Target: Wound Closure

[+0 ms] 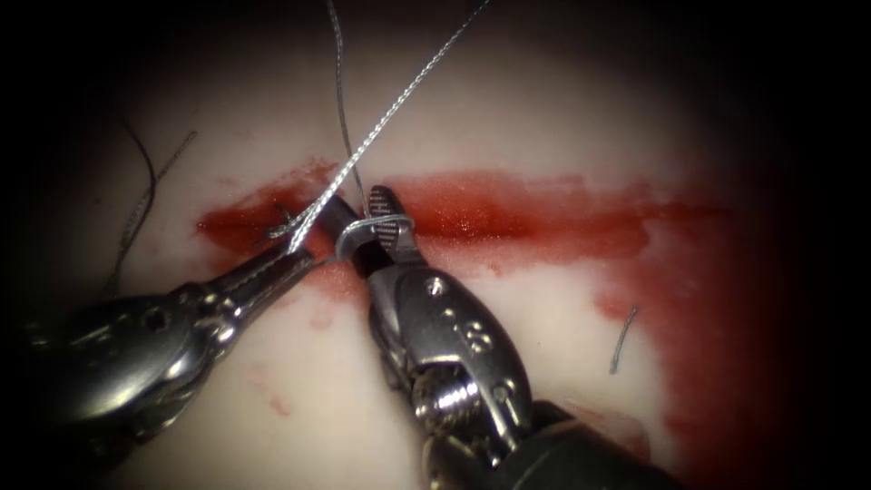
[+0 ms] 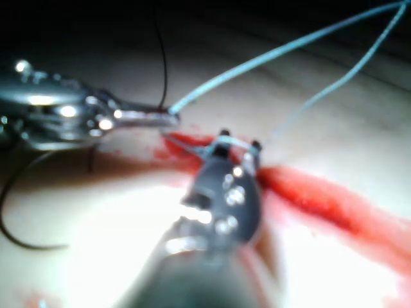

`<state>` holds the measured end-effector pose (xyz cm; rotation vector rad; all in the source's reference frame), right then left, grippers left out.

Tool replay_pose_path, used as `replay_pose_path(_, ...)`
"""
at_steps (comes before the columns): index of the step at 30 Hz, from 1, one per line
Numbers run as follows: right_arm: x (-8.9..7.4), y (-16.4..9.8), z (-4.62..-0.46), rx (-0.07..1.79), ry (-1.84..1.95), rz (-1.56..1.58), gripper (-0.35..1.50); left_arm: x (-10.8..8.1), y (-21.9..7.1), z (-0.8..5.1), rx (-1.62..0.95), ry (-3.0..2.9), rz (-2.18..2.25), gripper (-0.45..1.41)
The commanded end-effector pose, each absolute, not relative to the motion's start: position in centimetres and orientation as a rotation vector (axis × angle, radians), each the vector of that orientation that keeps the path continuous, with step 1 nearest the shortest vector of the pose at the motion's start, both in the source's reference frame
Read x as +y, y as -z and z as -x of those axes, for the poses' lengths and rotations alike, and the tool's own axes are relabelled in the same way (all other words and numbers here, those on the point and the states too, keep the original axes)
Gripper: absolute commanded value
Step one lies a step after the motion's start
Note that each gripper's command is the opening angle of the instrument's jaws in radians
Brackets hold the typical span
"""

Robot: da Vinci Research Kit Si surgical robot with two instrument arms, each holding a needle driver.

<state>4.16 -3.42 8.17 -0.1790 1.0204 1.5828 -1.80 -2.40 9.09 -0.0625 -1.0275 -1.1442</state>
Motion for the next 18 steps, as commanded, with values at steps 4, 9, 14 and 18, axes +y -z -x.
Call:
replay_pose_path(4,-3.33,-8.12,-4.25,1.017,-1.574,0.192,0.49,-2.30,-9.06,1.86,-1.033,1.144,0.068,-0.45)
replay_pose_path(9,-3.33,-8.11,-4.25,1.016,-1.576,0.193,0.39,-2.30,-9.06,1.86,-1.033,1.144,0.068,-0.45)
replay_pose_path(14,-3.27,-8.15,-4.26,1.008,-1.570,0.211,0.46,-2.30,-9.06,1.87,-1.033,1.145,0.069,-0.45)
replay_pose_path(18,-3.22,-8.14,-4.27,0.996,-1.564,0.224,0.46,-2.30,-9.06,1.89,-1.032,1.147,0.071,-0.45)
